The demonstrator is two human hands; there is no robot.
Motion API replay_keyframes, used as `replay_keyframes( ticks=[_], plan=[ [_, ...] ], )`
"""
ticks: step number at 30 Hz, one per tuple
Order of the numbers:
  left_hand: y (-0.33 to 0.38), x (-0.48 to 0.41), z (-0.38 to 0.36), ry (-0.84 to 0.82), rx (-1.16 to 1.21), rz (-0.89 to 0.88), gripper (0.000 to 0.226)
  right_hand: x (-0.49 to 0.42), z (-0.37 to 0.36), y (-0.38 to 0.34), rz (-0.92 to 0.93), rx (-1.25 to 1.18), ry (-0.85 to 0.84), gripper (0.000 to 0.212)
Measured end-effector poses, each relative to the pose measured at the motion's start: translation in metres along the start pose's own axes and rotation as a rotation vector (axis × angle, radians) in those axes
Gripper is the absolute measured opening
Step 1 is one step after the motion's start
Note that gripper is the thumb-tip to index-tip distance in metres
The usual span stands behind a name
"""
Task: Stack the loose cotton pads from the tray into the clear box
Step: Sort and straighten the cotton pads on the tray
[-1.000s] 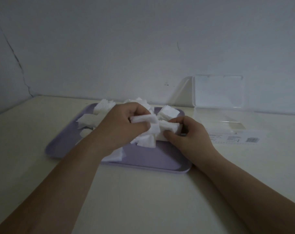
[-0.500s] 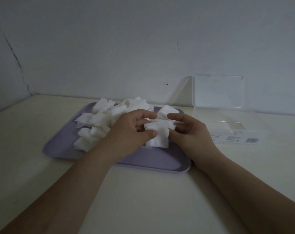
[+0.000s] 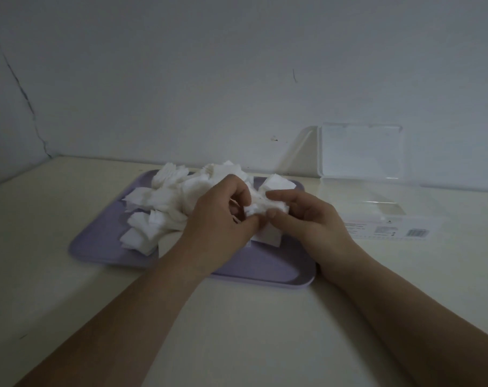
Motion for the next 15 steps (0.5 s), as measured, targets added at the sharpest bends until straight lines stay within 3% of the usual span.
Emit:
replay_keyframes(
  ticks=[4,10,15],
  plan=[
    [-0.0018,-0.0006,-0.0026,0.013,-0.169,-0.115,0.023,-0.0016,0.0010,0.0032,0.020,0.070,0.080,0.017],
    [-0.0037,0.0015,-0.0048,-0.047,-0.313,-0.267,0.024,-0.0020,0.0016,0.0038,0.024,0.043,0.205,0.015],
    [0.0032,0.0010,0.0026,0.030,-0.347,-0.302,0.004,-0.0027,0.0042,0.0035,0.025,0.040,0.270,0.013]
  ],
)
Point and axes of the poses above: each hand's wrist, its own x-axis away from the middle knuckle, its own z-axis out of the back of the hand, y = z × x, the point moved 1 cm from there along -x, towards the middle knuckle, and after that the axes turned 3 degrees about -y, right-handed, at the moved point
